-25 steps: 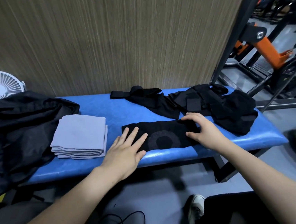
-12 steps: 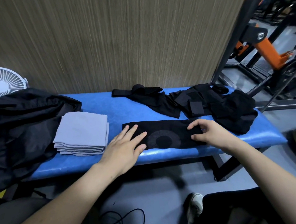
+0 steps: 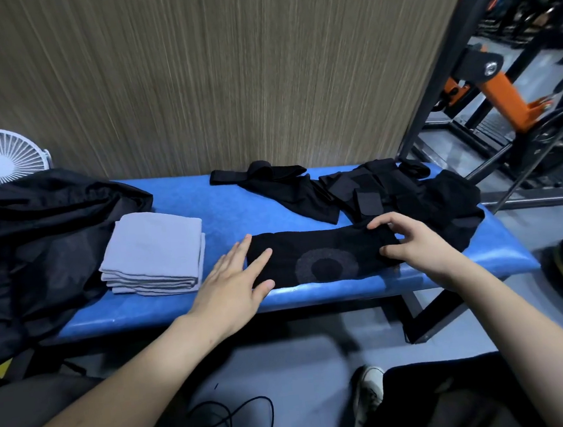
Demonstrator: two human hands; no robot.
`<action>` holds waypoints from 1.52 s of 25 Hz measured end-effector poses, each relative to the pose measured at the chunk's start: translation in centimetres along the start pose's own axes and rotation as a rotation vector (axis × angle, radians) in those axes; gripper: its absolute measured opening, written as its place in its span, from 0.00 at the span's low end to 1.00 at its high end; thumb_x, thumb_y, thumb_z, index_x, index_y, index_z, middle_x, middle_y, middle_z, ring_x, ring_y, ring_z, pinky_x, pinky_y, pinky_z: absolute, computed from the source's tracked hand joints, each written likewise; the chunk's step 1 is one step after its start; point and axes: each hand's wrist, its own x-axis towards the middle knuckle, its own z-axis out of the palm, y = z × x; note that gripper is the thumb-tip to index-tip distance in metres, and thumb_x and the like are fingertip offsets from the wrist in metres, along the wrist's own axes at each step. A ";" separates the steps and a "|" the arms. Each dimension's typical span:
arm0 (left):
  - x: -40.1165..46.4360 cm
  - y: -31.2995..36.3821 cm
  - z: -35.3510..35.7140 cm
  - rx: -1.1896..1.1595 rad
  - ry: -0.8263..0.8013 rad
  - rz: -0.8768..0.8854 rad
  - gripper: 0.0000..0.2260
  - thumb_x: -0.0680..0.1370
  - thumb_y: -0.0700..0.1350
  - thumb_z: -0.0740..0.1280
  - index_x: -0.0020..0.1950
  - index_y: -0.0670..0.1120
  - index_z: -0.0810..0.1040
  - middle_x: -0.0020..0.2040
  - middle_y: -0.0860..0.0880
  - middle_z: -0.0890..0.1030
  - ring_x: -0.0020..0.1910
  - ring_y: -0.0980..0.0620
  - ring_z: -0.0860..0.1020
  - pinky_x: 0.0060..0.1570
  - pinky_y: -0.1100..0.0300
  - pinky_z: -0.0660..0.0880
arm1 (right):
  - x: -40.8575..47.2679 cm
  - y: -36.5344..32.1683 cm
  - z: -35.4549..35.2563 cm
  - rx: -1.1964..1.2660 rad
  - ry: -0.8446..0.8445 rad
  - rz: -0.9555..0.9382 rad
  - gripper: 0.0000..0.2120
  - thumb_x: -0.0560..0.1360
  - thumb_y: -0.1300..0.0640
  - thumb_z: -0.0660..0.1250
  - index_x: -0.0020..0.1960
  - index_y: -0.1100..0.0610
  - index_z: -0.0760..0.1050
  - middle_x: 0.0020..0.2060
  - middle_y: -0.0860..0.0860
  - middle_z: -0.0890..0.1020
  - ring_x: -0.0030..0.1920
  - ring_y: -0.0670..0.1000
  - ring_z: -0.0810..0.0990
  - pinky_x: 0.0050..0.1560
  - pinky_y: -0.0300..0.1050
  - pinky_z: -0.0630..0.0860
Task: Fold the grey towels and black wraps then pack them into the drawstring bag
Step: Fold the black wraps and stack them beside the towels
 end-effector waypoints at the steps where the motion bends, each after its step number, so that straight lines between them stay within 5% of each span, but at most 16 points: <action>1: 0.0 0.0 0.0 -0.018 0.016 -0.019 0.29 0.82 0.61 0.55 0.80 0.59 0.49 0.82 0.52 0.42 0.80 0.53 0.42 0.77 0.57 0.45 | 0.0 -0.2 0.1 0.033 0.006 -0.025 0.21 0.73 0.73 0.67 0.54 0.49 0.79 0.56 0.62 0.77 0.43 0.58 0.78 0.44 0.58 0.78; 6: 0.1 0.0 -0.6 -0.099 0.133 -0.051 0.34 0.78 0.61 0.64 0.80 0.50 0.57 0.77 0.52 0.60 0.77 0.52 0.59 0.74 0.57 0.58 | -0.1 -2.0 1.8 0.203 0.043 -0.151 0.20 0.75 0.74 0.65 0.57 0.53 0.78 0.46 0.57 0.70 0.38 0.56 0.72 0.35 0.53 0.69; 13: 0.1 -0.5 -0.3 -0.088 0.152 -0.026 0.34 0.78 0.63 0.63 0.79 0.50 0.59 0.77 0.55 0.60 0.76 0.54 0.59 0.73 0.58 0.58 | 0.8 -4.7 7.0 0.137 -0.081 -0.196 0.18 0.74 0.73 0.67 0.58 0.54 0.77 0.43 0.51 0.69 0.37 0.51 0.70 0.33 0.42 0.72; 16: 0.3 -1.1 -0.2 -0.100 0.136 -0.032 0.36 0.76 0.65 0.64 0.79 0.51 0.60 0.76 0.57 0.61 0.76 0.54 0.60 0.73 0.56 0.61 | 1.5 -5.5 9.7 0.080 -0.125 -0.203 0.17 0.74 0.71 0.67 0.57 0.54 0.77 0.40 0.49 0.71 0.38 0.52 0.71 0.32 0.45 0.73; 23: 0.1 -1.2 -0.1 -0.104 0.165 -0.010 0.36 0.75 0.65 0.65 0.79 0.52 0.59 0.75 0.57 0.61 0.75 0.54 0.60 0.72 0.55 0.63 | 3.2 -6.8 14.9 -0.132 -0.162 -0.285 0.17 0.72 0.67 0.69 0.57 0.52 0.76 0.39 0.46 0.74 0.33 0.44 0.71 0.40 0.35 0.70; 30: 0.0 -1.3 -0.7 -0.187 0.126 -0.026 0.44 0.74 0.63 0.69 0.81 0.52 0.48 0.77 0.53 0.62 0.77 0.53 0.58 0.72 0.58 0.59 | 3.4 -6.8 15.8 -0.161 -0.246 -0.236 0.20 0.72 0.63 0.74 0.60 0.52 0.73 0.41 0.47 0.77 0.34 0.45 0.74 0.43 0.42 0.75; 35: 0.0 -0.9 -0.7 -0.180 0.149 -0.016 0.31 0.77 0.66 0.60 0.78 0.58 0.60 0.75 0.55 0.64 0.75 0.54 0.60 0.71 0.55 0.62 | 3.2 -7.0 14.4 0.113 -0.262 -0.175 0.10 0.78 0.68 0.66 0.58 0.62 0.71 0.44 0.63 0.80 0.36 0.55 0.80 0.34 0.49 0.76; 38: 0.3 -0.8 -0.3 -0.196 0.177 -0.059 0.23 0.80 0.63 0.56 0.75 0.59 0.66 0.73 0.58 0.65 0.74 0.55 0.62 0.69 0.54 0.65 | 3.6 -6.2 12.4 -0.103 -0.107 -0.295 0.08 0.76 0.67 0.69 0.51 0.56 0.78 0.44 0.57 0.82 0.41 0.51 0.80 0.41 0.40 0.75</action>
